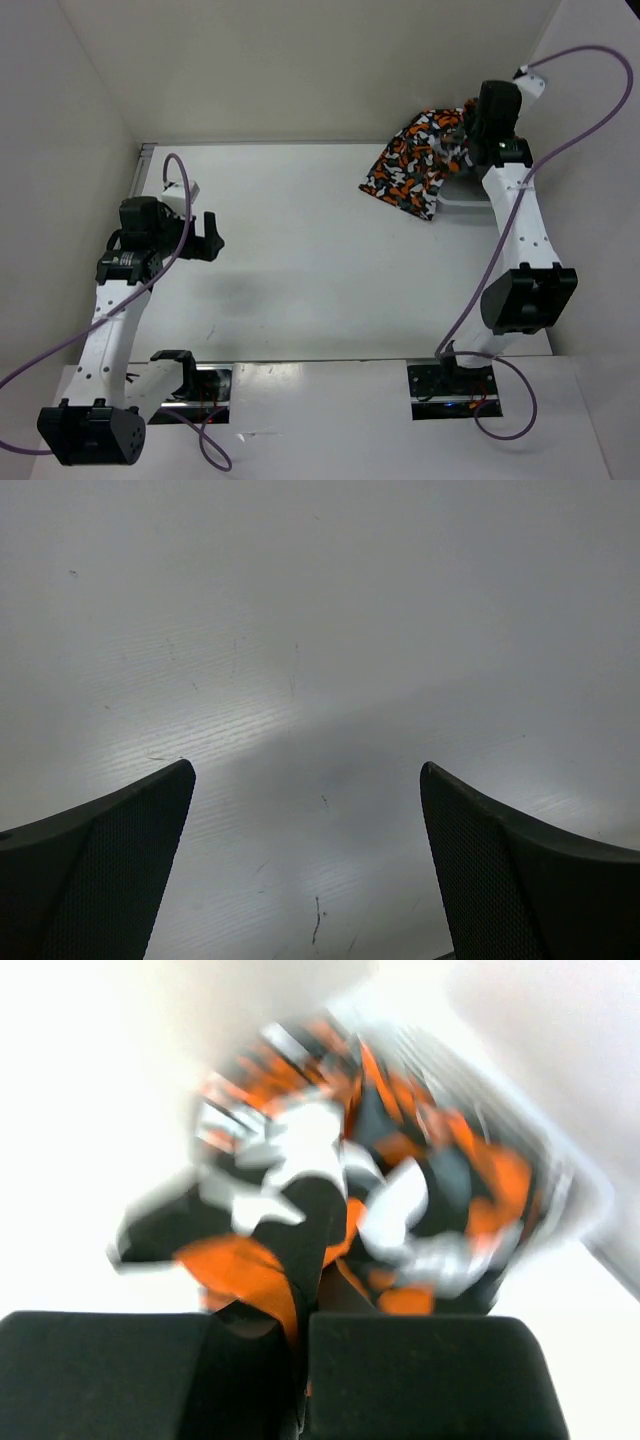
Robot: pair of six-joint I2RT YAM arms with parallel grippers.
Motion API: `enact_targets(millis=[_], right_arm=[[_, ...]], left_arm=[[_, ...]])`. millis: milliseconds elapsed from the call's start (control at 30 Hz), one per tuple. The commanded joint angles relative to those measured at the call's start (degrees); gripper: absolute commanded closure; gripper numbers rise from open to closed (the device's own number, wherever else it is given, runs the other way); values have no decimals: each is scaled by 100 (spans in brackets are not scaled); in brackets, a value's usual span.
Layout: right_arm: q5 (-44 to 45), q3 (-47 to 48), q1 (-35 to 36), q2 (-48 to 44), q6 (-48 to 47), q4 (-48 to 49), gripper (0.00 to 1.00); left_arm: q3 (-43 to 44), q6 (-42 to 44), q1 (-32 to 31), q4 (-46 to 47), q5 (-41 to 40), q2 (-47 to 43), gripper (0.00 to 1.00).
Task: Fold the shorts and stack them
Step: Grab the shorts from the pile, then move the shorts to the center of the board
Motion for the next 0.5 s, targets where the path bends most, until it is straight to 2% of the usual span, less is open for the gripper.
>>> enact_targets(millis=[0, 67, 167, 233, 300, 367, 400, 467], right_arm=[[496, 1284, 553, -585, -288, 550, 100], [848, 2335, 1282, -296, -691, 497, 100], [1008, 3253, 2407, 38, -983, 445, 100], [825, 3336, 3187, 153, -1063, 445, 98], [631, 3152, 3647, 320, -1185, 445, 84], [-324, 2661, 4051, 468, -1186, 349, 65], [-737, 2511, 4158, 539, -1186, 243, 53], [-1607, 2106, 4473, 750, -1256, -142, 21]], left_arm=[[487, 21, -24, -117, 34, -4, 0], [602, 21, -24, -117, 87, 57, 0], [743, 21, -24, -179, 87, 119, 0], [814, 21, -24, -127, -53, 67, 0], [954, 21, 28, -126, -141, -3, 0], [954, 21, 29, -126, -308, -64, 0], [1006, 21, 81, -126, -309, -152, 0], [1007, 21, 82, -126, -449, -345, 0]])
